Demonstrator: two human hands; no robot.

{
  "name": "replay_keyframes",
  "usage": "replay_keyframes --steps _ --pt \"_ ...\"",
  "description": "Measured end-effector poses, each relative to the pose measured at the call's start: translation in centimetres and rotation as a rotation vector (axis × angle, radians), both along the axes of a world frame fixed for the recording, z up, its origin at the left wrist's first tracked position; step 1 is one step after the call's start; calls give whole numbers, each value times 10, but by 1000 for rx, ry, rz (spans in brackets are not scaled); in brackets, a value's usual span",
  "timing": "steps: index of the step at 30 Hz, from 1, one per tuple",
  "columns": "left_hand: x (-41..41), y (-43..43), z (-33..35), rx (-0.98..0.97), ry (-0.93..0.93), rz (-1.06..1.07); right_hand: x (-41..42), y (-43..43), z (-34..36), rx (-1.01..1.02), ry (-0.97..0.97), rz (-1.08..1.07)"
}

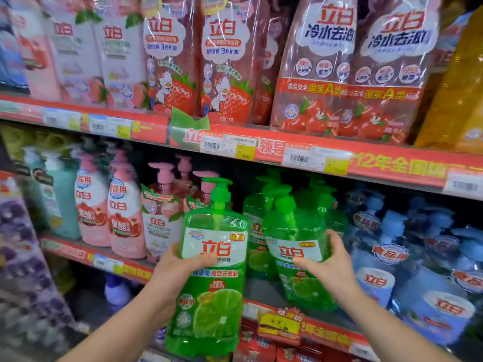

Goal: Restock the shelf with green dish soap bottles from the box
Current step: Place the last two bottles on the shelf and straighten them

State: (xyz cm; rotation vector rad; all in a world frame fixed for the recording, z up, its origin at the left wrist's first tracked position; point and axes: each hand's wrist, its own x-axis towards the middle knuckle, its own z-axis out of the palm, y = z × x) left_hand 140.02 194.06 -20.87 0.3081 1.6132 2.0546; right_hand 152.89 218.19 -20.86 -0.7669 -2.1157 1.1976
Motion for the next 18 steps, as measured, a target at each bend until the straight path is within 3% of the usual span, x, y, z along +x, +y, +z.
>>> replay_keyframes --steps 9,18 --pt "1 10 1 -4 -10 15 -10 12 -19 -47 -31 49" --pt "-3 27 -3 -14 -25 -14 -1 20 -2 72 -185 19"
